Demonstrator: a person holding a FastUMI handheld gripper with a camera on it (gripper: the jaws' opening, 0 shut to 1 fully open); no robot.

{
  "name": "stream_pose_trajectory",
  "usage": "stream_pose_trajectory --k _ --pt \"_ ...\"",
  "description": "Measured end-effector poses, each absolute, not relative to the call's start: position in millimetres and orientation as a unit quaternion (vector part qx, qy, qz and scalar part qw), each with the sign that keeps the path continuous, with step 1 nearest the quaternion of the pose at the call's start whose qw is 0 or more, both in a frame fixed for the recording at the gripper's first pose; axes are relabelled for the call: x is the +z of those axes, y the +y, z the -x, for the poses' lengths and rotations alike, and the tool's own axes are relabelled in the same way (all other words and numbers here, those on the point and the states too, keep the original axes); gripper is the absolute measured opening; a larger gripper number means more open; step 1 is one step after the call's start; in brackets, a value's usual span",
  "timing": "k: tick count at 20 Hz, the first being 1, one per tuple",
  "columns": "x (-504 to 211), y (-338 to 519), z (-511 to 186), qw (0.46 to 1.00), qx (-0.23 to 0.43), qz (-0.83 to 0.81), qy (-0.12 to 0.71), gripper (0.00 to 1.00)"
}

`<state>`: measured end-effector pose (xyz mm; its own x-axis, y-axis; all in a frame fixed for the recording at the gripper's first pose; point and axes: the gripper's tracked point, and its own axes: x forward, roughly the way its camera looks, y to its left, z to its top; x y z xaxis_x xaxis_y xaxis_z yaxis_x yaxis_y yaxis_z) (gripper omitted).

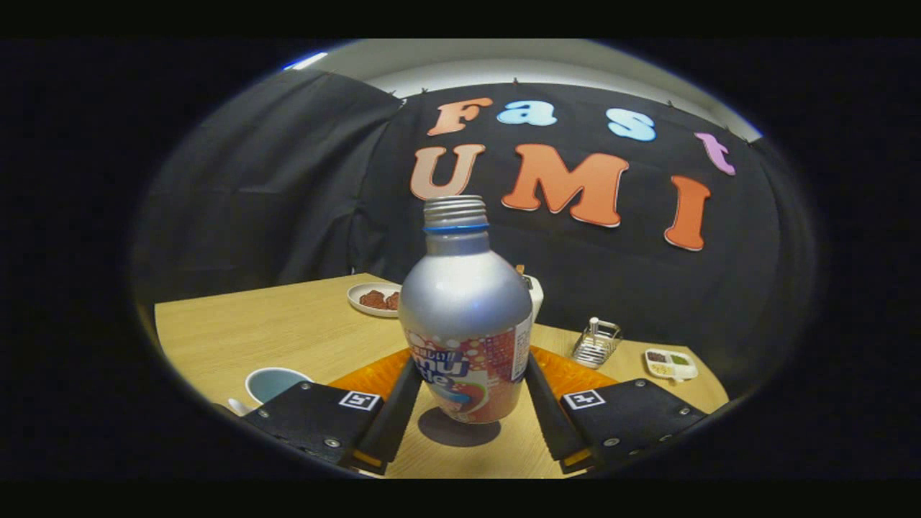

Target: Take the bottle from table, then pour the juice into the cup, finally place the bottle on the coaster

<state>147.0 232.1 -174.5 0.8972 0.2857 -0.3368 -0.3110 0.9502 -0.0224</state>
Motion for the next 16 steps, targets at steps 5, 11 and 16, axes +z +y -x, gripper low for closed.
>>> stream_pose_trajectory --k 5,11,16 --pt "-209.1 227.4 -144.6 0.967 0.149 -0.009 0.208 0.78" --pt "-236.0 230.3 -141.6 0.960 0.149 -0.031 0.236 0.78" --pt "-249.3 233.3 -140.6 0.958 0.149 -0.031 0.242 0.77"
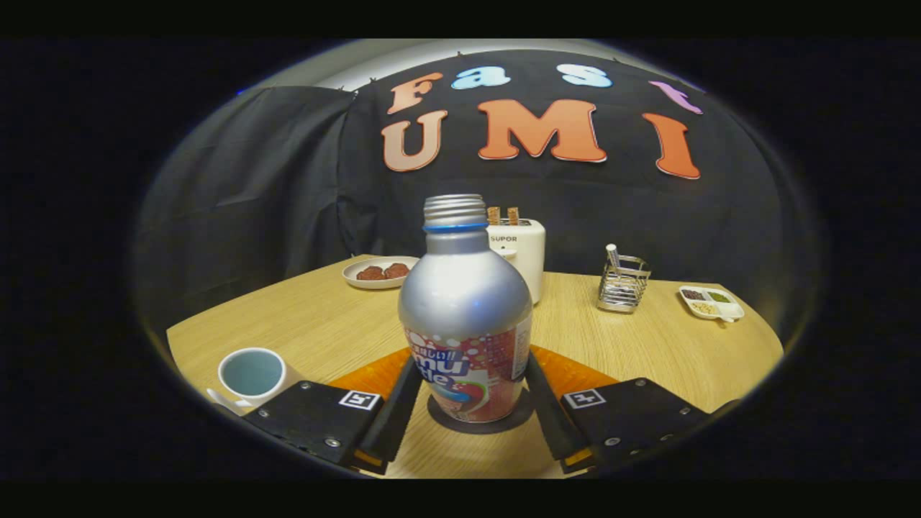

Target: Take the bottle from table, then pour the juice into the cup, finally place the bottle on the coaster

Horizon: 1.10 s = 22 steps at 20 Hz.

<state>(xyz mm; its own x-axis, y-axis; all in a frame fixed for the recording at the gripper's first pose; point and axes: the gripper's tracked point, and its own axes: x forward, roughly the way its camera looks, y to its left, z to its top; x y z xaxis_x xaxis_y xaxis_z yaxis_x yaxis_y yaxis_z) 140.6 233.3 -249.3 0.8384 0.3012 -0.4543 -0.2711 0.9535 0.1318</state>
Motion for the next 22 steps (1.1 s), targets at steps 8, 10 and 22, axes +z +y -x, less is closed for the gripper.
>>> stream_pose_trajectory --k 8,10,22 --pt "-262.8 226.9 -138.8 0.958 0.138 -0.050 0.247 0.78" --pt "-261.1 227.4 -140.2 0.960 0.139 -0.048 0.239 0.78" --pt "-227.9 209.5 -109.5 0.968 0.140 -0.034 0.207 0.95"
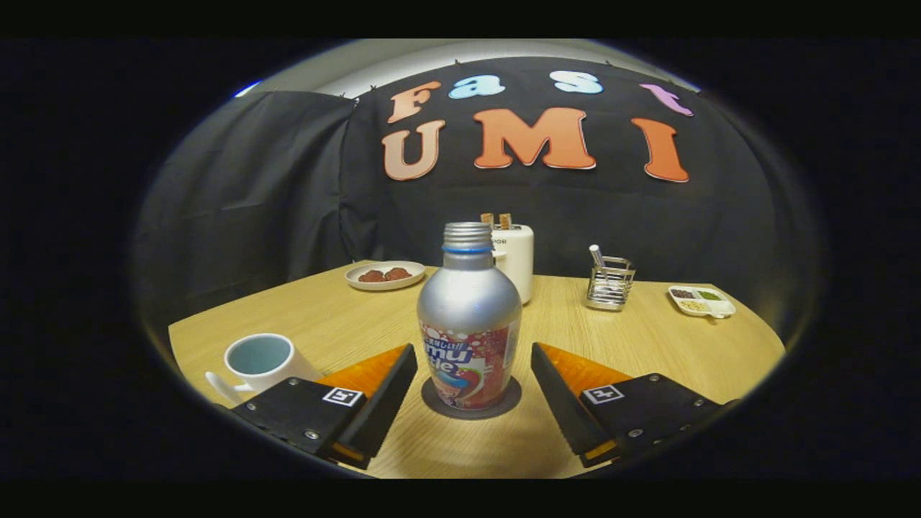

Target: Take the bottle from table, then pour the juice into the cup, finally place the bottle on the coaster

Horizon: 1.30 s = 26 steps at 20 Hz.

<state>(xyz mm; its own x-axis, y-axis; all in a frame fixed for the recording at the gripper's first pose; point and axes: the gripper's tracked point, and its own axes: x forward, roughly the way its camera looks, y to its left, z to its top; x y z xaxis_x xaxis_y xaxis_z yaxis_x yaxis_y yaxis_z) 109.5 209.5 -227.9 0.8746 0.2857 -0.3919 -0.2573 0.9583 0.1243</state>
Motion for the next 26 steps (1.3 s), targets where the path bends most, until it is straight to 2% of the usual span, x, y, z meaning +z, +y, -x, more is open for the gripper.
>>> stream_pose_trajectory --k 10,18,26 --pt "-128.3 159.7 -46.5 0.984 0.118 -0.041 0.125 0.97" --pt "-72.1 88.1 14.8 0.995 0.041 -0.036 0.088 0.97" --pt "-49.4 49.2 59.1 0.998 -0.010 -0.017 0.053 0.97"
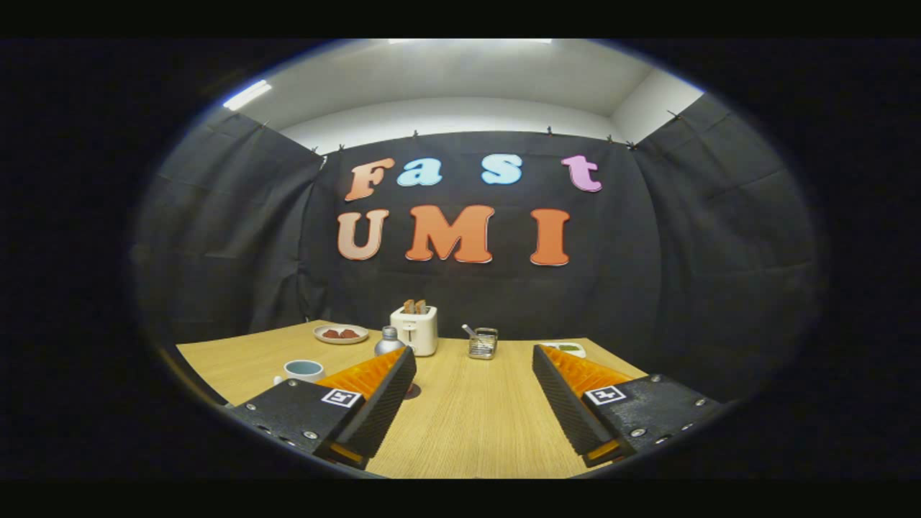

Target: Take the bottle from table, then pour the juice into the cup, finally place the bottle on the coaster

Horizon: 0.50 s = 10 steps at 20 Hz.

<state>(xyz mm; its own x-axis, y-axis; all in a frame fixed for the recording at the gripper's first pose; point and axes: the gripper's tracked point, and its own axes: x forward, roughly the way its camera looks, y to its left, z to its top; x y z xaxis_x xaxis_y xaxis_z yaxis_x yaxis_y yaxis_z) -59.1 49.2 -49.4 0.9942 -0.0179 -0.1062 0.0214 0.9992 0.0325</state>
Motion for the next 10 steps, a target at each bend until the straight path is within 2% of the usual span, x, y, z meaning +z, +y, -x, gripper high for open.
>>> stream_pose_trajectory --k 10 --pt "-35.4 54.9 66.4 1.000 -0.009 -0.013 0.018 0.97"
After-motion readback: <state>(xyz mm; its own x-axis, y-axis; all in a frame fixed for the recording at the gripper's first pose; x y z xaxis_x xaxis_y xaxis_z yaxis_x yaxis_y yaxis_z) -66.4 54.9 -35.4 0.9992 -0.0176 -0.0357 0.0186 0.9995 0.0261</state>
